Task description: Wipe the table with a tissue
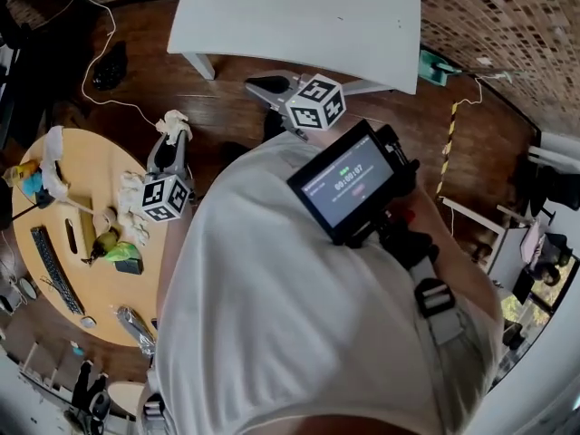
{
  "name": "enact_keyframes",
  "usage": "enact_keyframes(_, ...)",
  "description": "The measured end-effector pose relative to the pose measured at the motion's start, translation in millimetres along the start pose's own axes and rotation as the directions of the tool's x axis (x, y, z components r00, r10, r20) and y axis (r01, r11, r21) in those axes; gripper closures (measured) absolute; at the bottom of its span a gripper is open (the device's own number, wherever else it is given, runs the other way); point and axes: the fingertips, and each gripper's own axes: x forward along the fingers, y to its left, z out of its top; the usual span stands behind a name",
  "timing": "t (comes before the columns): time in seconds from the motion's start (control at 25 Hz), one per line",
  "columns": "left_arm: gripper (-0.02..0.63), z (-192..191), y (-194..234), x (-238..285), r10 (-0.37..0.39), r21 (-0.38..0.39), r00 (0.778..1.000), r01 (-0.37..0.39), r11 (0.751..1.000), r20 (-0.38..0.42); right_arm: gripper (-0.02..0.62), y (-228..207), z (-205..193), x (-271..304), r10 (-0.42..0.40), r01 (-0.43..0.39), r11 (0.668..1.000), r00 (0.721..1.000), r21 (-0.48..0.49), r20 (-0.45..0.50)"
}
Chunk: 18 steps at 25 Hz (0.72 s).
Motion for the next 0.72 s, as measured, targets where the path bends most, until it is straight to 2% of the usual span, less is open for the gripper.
enact_keyframes(0.4, 0.477, 21, -54, 82, -0.063, 0.074, 0.996, 0.068, 0.995, -0.066, 0.586, -64, 3, -52, -0.045, 0.04, 0.996, 0.997, 0.078, 0.062)
enact_keyframes(0.72, 0.477, 62, -76, 170, -0.072, 0.092, 0.99, 0.083, 0.992, -0.117, 0.586, -147, 53, -62, -0.027, 0.018, 0.996, 0.995, 0.093, 0.094)
